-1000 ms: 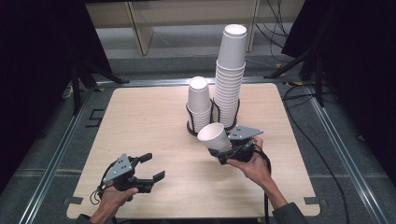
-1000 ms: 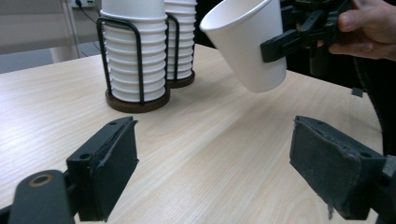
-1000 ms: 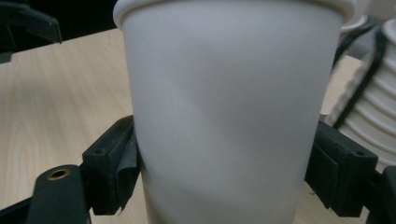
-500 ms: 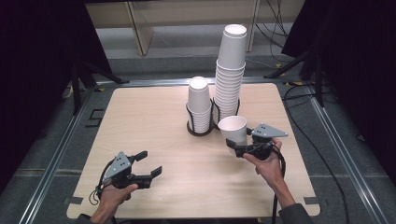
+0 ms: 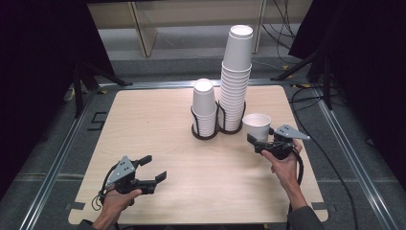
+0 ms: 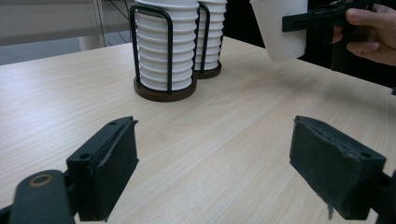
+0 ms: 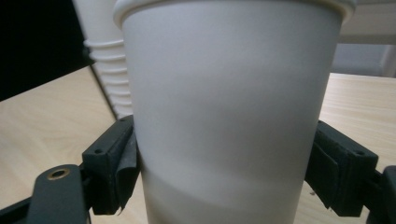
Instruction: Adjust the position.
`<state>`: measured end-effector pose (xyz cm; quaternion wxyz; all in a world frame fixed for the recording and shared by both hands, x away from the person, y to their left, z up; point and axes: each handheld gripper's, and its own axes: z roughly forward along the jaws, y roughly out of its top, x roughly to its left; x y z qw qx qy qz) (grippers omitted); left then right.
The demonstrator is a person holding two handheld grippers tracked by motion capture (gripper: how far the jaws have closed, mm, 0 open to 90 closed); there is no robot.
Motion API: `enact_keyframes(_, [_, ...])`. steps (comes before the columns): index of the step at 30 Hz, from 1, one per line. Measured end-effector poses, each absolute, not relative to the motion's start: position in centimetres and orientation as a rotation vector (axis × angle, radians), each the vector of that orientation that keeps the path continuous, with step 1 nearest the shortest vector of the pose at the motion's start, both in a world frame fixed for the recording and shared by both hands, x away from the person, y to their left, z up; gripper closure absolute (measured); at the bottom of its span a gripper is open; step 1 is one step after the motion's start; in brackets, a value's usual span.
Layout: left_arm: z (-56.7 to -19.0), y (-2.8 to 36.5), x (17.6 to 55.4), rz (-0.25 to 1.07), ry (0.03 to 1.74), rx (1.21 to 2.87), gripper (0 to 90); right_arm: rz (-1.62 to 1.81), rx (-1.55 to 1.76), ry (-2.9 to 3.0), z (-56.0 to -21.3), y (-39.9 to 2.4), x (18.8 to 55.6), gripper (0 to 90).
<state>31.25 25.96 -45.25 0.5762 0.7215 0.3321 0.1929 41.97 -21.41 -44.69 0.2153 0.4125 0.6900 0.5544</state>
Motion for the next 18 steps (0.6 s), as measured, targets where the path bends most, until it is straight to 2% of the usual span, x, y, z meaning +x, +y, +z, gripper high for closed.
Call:
enact_keyframes(7, [-45.3, 25.9, 31.3, 0.450, 0.777, 1.687, 14.7, 1.500, 1.184, 1.815, -45.2, -23.1, 43.0, 20.2])
enact_keyframes(18, [-45.3, 25.9, 31.2, 0.452, 0.773, 1.692, 14.7, 1.477, 1.204, 1.815, -46.2, -22.7, 44.2, 20.2])
